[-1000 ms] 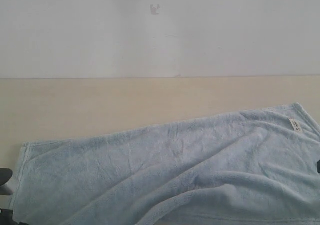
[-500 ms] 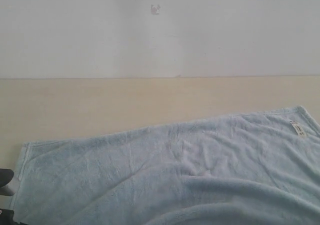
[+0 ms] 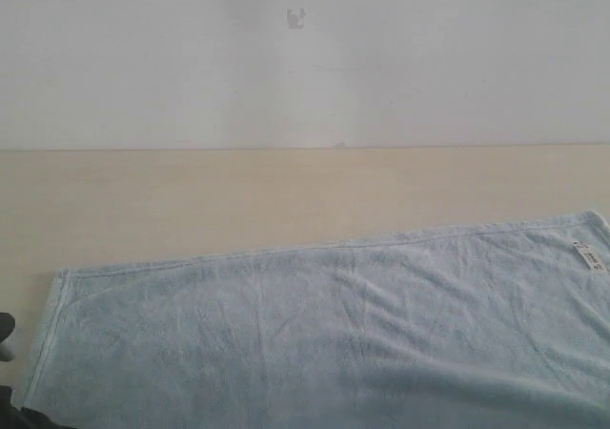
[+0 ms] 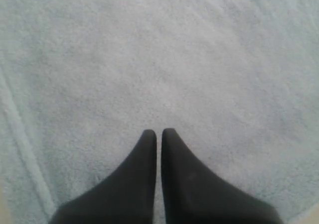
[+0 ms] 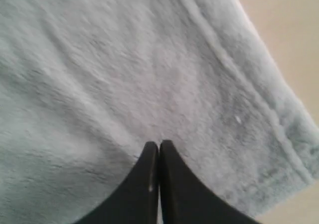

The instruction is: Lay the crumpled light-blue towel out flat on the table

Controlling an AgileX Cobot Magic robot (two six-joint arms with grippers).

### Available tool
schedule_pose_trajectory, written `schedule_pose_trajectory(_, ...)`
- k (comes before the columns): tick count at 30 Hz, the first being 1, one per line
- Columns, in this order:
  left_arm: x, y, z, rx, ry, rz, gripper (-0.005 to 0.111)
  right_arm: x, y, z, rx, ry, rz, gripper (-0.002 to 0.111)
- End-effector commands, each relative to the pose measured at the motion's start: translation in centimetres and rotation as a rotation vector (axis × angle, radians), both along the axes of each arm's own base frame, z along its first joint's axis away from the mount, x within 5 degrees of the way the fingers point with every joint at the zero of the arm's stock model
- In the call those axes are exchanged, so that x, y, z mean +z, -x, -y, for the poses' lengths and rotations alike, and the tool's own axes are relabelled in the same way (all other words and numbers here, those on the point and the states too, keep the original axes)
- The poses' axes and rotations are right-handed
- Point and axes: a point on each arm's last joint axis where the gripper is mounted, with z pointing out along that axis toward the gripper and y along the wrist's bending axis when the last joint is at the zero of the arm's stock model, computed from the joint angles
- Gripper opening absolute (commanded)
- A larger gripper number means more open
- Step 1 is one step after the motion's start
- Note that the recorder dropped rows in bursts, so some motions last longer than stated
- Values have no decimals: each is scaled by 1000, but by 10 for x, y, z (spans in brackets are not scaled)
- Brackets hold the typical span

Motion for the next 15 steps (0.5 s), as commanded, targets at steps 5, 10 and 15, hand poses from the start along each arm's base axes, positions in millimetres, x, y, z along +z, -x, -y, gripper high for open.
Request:
schedule_pose_trajectory(5,21,-28,-9,257,-11,122,4,17,-19,-23,21,-243,249,0)
schedule_pose_trajectory(10,50,-54,2,261,53,222,4,27,-25,-46,212,-474,367,0)
schedule_pose_trajectory(15,80,-76,0,275,-8,376,4,35,-26,-57,272,-600,426,0)
